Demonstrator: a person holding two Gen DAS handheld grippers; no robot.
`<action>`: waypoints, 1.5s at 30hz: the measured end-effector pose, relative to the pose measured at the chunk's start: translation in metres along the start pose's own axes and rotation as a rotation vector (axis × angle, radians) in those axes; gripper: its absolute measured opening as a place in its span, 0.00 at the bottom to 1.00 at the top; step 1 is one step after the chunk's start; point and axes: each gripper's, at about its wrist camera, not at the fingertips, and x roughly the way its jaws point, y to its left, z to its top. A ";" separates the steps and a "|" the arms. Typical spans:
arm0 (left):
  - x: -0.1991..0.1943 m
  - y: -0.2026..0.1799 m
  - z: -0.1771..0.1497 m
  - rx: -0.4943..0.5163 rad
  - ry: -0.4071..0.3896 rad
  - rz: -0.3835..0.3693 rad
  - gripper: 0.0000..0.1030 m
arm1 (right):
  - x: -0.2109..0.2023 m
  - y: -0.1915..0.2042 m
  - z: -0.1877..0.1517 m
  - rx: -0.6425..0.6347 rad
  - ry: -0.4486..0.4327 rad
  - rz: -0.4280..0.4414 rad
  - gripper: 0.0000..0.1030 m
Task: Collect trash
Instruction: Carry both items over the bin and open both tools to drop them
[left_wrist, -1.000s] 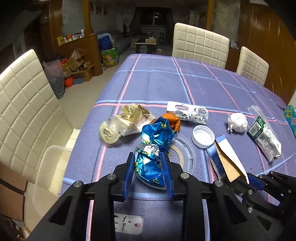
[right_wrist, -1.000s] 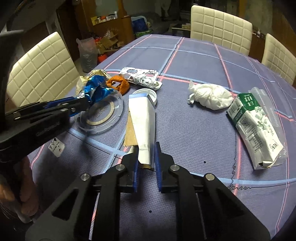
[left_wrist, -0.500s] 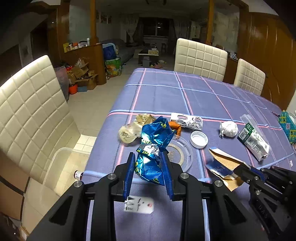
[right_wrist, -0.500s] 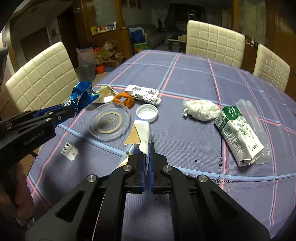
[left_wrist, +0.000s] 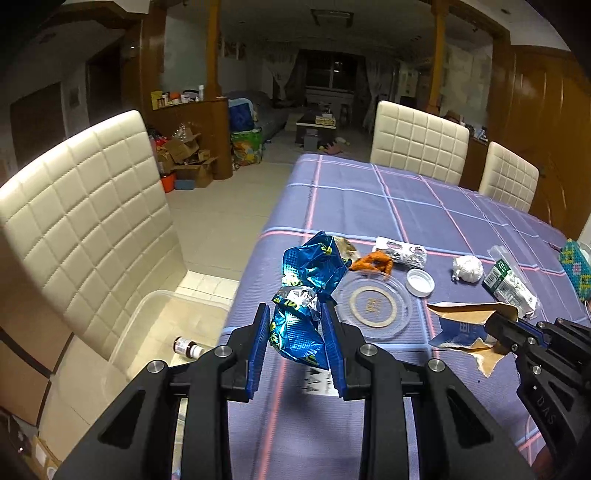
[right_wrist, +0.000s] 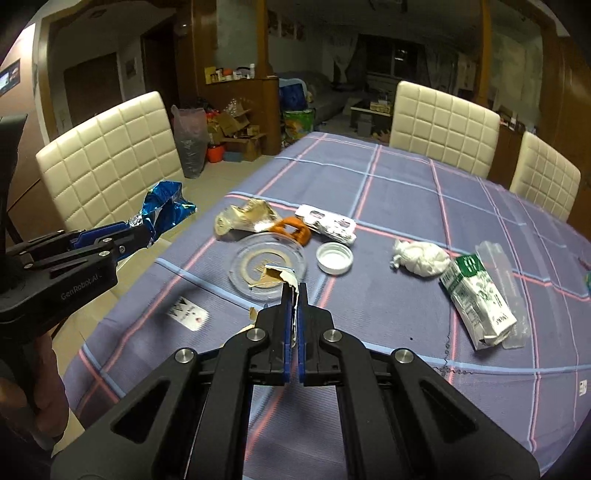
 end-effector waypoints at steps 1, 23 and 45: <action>-0.002 0.004 -0.001 -0.005 -0.004 0.005 0.28 | -0.001 0.005 0.002 -0.010 -0.003 0.003 0.02; -0.017 0.107 -0.009 -0.124 -0.034 0.188 0.28 | 0.035 0.116 0.046 -0.199 -0.008 0.133 0.02; 0.023 0.178 -0.021 -0.235 0.044 0.271 0.75 | 0.093 0.177 0.069 -0.280 0.056 0.210 0.02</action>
